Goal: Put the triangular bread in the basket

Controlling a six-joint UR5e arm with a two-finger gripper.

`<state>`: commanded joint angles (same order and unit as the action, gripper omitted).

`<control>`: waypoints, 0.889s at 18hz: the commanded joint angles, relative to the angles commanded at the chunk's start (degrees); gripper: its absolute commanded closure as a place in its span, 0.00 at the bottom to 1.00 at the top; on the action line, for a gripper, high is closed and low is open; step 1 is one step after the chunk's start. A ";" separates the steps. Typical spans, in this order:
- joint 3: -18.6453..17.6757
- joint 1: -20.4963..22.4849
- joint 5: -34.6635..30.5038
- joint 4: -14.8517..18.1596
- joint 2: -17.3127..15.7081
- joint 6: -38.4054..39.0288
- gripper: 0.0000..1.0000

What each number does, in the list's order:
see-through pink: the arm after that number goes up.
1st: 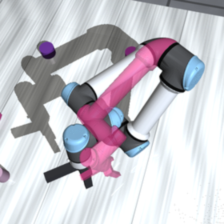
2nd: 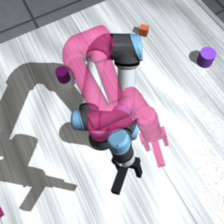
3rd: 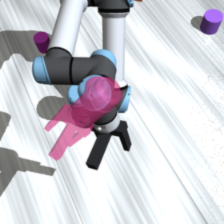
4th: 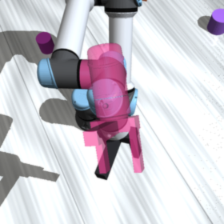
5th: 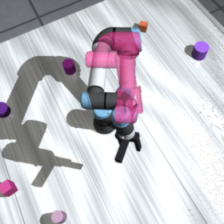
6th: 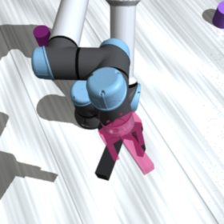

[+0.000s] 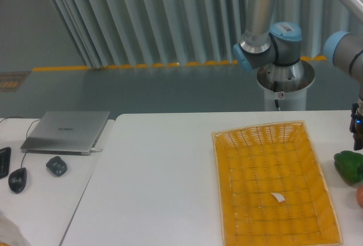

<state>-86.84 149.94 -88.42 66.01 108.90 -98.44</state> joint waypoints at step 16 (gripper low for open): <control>10.46 5.54 0.18 -4.74 11.42 -1.23 0.00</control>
<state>-76.38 155.48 -88.24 61.27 120.32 -99.67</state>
